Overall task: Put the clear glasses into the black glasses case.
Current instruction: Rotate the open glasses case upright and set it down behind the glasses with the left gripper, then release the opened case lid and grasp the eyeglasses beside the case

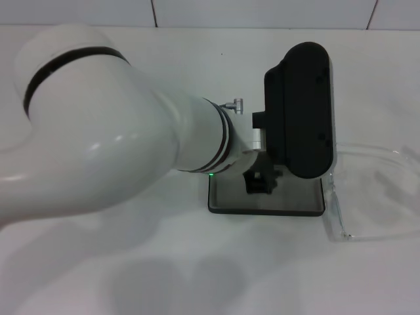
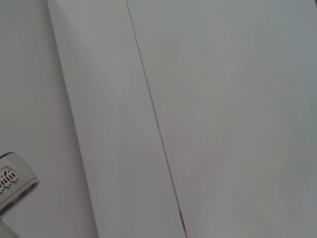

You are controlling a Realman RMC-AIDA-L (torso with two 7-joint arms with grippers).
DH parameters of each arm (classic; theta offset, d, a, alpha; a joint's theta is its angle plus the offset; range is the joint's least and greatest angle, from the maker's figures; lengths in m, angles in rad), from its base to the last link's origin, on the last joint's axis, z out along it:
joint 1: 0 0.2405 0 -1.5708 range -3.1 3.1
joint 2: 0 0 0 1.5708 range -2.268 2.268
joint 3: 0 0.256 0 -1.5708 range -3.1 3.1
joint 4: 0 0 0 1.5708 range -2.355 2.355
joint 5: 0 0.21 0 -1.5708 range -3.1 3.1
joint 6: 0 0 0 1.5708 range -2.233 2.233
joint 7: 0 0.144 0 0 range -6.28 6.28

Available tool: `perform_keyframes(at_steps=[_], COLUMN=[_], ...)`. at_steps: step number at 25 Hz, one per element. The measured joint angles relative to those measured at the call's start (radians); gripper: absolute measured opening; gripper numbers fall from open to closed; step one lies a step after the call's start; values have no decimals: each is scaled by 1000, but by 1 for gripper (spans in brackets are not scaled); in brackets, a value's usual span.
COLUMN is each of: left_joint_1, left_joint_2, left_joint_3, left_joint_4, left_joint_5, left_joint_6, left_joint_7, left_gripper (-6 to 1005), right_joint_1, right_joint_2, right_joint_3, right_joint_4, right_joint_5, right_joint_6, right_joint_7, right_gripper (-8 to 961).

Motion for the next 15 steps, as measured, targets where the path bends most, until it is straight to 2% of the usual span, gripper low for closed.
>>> perform_keyframes(at_steps=[4,9,12,14,15], left_joint_1=[-11,28,82,116,135], left_joint_2=[4,6,6,7,7], left_joint_3=[-14,-46,-127,-207,-275], left_joint_4=[2,107,234,289,312], left_joint_5=[-40,-51,-119,-234,-339], left_joint_6=[8,56,96,105,108], left_joint_7=[5,8,20,56,96], left_gripper=[421,469,497,516,515], right_joint_1=[0,34,91,140,147], right_joint_2=[-3,-2,0,12,20], right_joint_3=[-4,-12,-20,-68,-93], right_joint_4=[16,-21,-85,-204,-252], right_joint_5=[-5,-114,-224,-330,-355], right_joint_6=[8,37,48,31,24], right_joint_7=[-5,80,228,424,476], right_gripper=[858,857,856,855,854])
